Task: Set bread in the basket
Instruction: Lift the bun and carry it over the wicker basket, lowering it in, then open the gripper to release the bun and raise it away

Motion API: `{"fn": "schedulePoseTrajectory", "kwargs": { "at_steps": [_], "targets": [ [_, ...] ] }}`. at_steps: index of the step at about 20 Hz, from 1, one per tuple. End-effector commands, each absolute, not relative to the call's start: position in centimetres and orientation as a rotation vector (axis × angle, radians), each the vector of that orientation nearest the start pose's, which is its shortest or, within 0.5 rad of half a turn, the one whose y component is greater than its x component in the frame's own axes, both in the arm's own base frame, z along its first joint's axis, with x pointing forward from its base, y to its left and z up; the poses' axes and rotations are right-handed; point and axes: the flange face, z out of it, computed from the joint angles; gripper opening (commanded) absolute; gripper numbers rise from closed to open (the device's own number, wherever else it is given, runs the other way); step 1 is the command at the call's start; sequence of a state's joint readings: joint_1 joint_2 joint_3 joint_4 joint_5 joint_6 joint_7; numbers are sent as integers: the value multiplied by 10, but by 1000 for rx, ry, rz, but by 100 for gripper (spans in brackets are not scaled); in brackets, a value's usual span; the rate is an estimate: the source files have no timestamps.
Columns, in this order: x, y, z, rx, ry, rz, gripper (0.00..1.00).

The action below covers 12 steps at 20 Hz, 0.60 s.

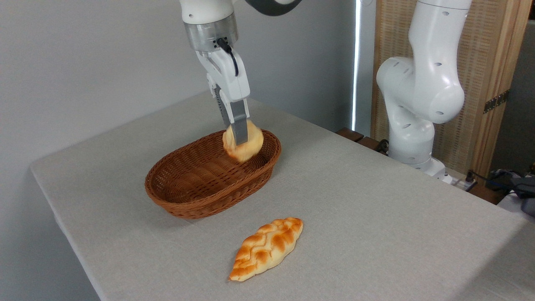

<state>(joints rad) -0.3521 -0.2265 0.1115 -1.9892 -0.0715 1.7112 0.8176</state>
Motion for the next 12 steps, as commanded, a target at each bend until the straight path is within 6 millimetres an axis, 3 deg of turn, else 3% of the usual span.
{"fn": "schedulePoseTrajectory", "kwargs": {
  "at_steps": [1,4,7,9,12],
  "targets": [
    [475,-125,554,-2839,1637,16,100],
    [476,-123,554,-2857,1607,20,100],
    [482,-102,576,-2895,1506,-36,100],
    [492,-60,592,-2947,1398,-98,100],
    [496,-26,597,-2906,1323,-85,100]
  ]
}}
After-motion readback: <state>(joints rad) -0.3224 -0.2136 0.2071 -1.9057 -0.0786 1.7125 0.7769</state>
